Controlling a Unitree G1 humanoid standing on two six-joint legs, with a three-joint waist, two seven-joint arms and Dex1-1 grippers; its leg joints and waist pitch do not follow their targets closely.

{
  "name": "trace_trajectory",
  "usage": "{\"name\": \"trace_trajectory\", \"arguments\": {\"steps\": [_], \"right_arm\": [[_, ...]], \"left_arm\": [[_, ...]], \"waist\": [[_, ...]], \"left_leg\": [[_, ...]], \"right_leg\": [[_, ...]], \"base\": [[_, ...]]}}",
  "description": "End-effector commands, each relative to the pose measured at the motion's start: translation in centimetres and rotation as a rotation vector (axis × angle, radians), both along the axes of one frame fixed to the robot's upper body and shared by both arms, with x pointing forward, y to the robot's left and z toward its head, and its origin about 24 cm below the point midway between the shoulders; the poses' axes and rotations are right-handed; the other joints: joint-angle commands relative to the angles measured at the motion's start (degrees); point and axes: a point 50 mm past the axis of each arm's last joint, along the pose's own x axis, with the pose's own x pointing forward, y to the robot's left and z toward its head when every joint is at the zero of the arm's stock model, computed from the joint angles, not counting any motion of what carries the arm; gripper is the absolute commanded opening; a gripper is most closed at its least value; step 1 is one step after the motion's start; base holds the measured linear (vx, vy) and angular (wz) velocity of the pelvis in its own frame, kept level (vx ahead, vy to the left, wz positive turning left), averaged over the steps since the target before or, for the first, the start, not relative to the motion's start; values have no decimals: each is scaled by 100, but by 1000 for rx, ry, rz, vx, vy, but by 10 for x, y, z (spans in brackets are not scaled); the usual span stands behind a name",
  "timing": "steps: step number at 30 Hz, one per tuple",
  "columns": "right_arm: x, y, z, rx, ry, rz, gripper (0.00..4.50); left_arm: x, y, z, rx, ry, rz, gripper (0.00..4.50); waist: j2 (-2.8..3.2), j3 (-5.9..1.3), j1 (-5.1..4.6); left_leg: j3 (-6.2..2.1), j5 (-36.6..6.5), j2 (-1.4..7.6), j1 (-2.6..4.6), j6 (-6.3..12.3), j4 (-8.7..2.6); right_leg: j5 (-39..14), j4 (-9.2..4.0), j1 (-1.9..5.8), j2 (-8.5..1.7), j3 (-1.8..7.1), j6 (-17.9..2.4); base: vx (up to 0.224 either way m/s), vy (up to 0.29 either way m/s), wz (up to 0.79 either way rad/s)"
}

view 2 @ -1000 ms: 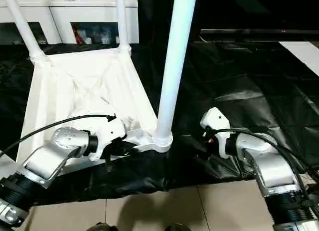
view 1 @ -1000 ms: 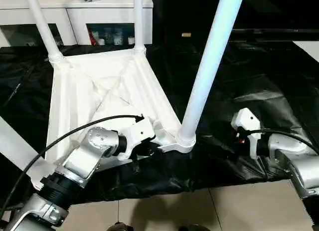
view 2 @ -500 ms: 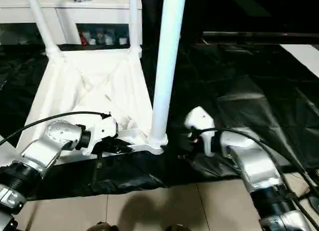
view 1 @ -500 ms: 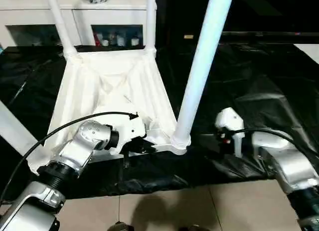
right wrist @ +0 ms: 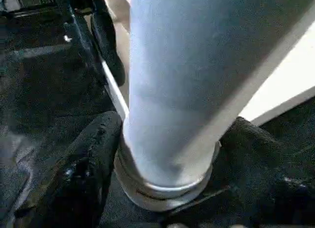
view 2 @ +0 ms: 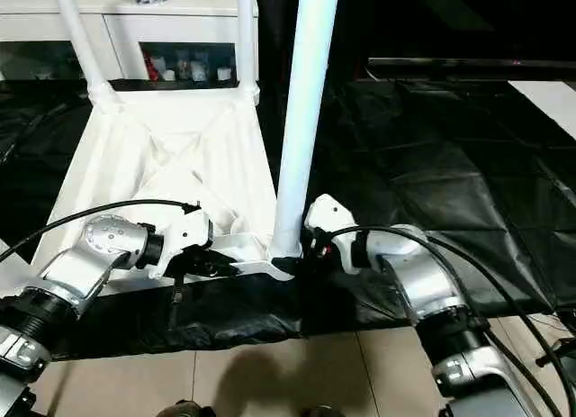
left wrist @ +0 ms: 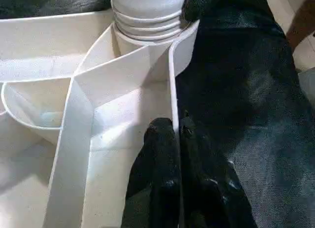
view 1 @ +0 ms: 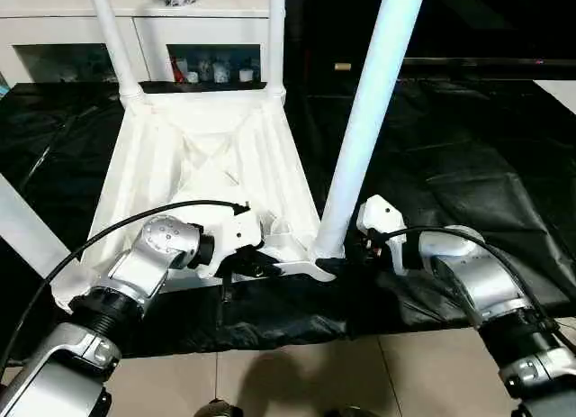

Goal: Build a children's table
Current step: Rotate leg to tighten

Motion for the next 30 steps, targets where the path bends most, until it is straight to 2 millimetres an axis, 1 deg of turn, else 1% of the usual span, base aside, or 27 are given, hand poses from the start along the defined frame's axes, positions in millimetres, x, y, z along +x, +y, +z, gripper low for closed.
{"name": "trace_trajectory", "arguments": {"steps": [1, 4, 6, 7, 8, 11, 12, 13, 14, 16, 17, 18, 19, 20, 21, 22, 23, 24, 25, 26, 27, 28, 29, 30], "right_arm": [[5, -2, 5, -5, -30, 1, 312], [5, 0, 4, 12, -22, 14, 286], [5, 1, 4, 22, -15, 21, 279], [5, 2, 4, 23, -14, 24, 276], [5, 2, 3, 23, -14, 27, 274], [4, 3, 0, 18, -5, 37, 271], [4, 3, -1, 18, 0, 27, 270], [5, 3, -5, 20, 6, -14, 270], [6, 4, -9, 16, -2, -58, 270], [10, 6, -17, 1, -10, -175, 270], [12, 8, -21, -6, -12, -256, 270], [13, 11, -25, -1, -8, -324, 270], [14, 15, -27, 16, 5, -386, 269], [14, 22, -29, 44, 13, -445, 269], [15, 30, -31, 64, 17, -503, 269], [16, 50, -32, 103, 11, -572, 269], [16, 50, -32, 103, 11, -572, 269], [16, 59, -31, 119, -1, -574, 269], [17, 69, -28, 138, -18, -573, 269], [17, 77, -25, 164, -32, -571, 269], [18, 84, -20, 201, -43, -556, 304], [19, 86, -16, 230, -47, -542, 325], [19, 88, -12, 258, -50, -527, 338], [19, 88, -10, 272, -48, -515, 340]], "left_arm": [[-2, 0, -1, 1, 15, -46, 0], [-2, 0, 1, 0, 16, -51, 0], [-1, -1, 2, -5, 21, -53, 0], [-1, -1, 3, -8, 24, -54, 0], [-1, -1, 3, -9, 24, -55, 0], [2, -3, 4, -11, 20, -39, 0], [4, -5, 5, -5, 14, -18, 0], [11, -9, 6, 3, -2, 43, 0], [16, -12, 7, 3, -17, 86, 0], [25, -24, 10, -12, -44, 168, 0], [28, -32, 11, -19, -61, 193, 0], [31, -40, 11, -26, -76, 219, 0], [33, -47, 13, -36, -86, 240, 0], [35, -56, 14, -48, -95, 254, 0], [37, -64, 15, -59, -110, 273, 0], [39, -77, 17, -76, -128, 282, 0], [39, -77, 17, -76, -128, 282, 0], [39, -82, 18, -79, -138, 279, 0], [39, -85, 18, -81, -144, 278, 0], [39, -87, 18, -82, -148, 269, 0], [39, -86, 18, -82, -154, 262, 0], [38, -85, 19, -85, -165, 245, 0], [38, -84, 19, -87, -177, 227, 0], [37, -83, 20, -92, -183, 209, 0]], "waist": [[-33, -362, 13], [-34, -359, 13], [-15, -361, 22], [-20, -365, 17], [-2, -362, 21], [-3, -364, 16], [-5, -365, 17], [16, -366, 10], [-4, -347, 14], [-19, -344, 26], [-14, -333, 21], [-15, -336, 12], [-23, -348, 5], [10, -352, -3], [-8, -351, -21], [73, -355, -34], [85, -358, -53], [37, -362, -76], [86, -363, -82], [78, -364, -90], [78, -358, -94], [114, -367, -88], [102, -368, -94], [105, -375, -93]], "left_leg": [[-252, -2148, 419, 176, -132, -462], [-252, -2167, 418, 176, -133, -461], [-259, -2157, 423, 178, -142, -467], [-256, -2159, 425, 175, -145, -472], [-259, -2177, 425, 178, -155, -476], [-258, -2218, 424, 176, -174, -481], [-254, -2236, 422, 185, -179, -475], [-246, -2255, 423, 188, -199, -476], [-243, -2324, 415, 216, -219, -468], [-248, -2318, 400, 225, -246, -455], [-276, -2322, 393, 212, -269, -460], [-291, -2335, 399, 196, -290, -475], [-308, -2374, 397, 192, -299, -481], [-310, -2376, 401, 198, -310, -488], [-321, -2477, 395, 195, -334, -489], [-322, -2523, 389, 200, -353, -495], [-319, -2578, 382, 207, -376, -498], [-325, -2669, 366, 215, -376, -491], [-323, -2707, 367, 206, -363, -495], [-328, -2751, 352, 210, -329, -485], [-329, -2774, 354, 209, -322, -489], [-336, -2800, 363, 207, -309, -496], [-341, -2809, 367, 192, -286, -506], [-340, -2786, 369, 191, -276, -511]], "right_leg": [[-2716, -510, 140, -450, 294, -997], [-2779, -511, 133, -447, 293, -988], [-2760, -506, 141, -446, 295, -989], [-2707, -500, 141, -438, 293, -1004], [-2675, -493, 141, -434, 292, -1021], [-2621, -488, 145, -429, 290, -1047], [-2627, -490, 138, -434, 292, -1059], [-2583, -489, 133, -426, 301, -1081], [-2691, -515, 102, -426, 298, -1082], [-2838, -527, 104, -433, 287, -1044], [-3102, -563, 113, -445, 265, -933], [-3145, -560, 126, -441, 256, -886], [-3197, -576, 136, -451, 238, -813], [-3146, -576, 129, -445, 242, -812], [-3160, -589, 120, -440, 225, -781], [-3094, -595, 105, -441, 237, -787], [-3057, -611, 86, -430, 238, -788], [-3076, -624, 96, -432, 218, -776], [-3059, -641, 96, -440, 224, -760], [-3106, -648, 89, -442, 216, -755], [-3142, -653, 93, -440, 212, -741], [-3121, -657, 104, -442, 215, -729], [-3070, -655, 115, -436, 213, -718], [-3006, -644, 123, -437, 216, -733]], "base": [[0, 0, 0], [0, 0, 0], [0, 0, 0], [0, 0, 0], [0, 0, 0], [0, 0, 0], [0, 0, 0], [0, 0, 0], [0, 0, 0], [0, 0, 0], [0, 0, 0], [0, 0, 0], [0, 0, 0], [0, 0, 0], [0, 0, 0], [0, 0, 0], [0, 0, 0], [0, 0, 0], [0, 0, 0], [0, 0, 0], [0, 0, 0], [0, 0, 0], [0, 0, 0], [0, 0, 0]]}}
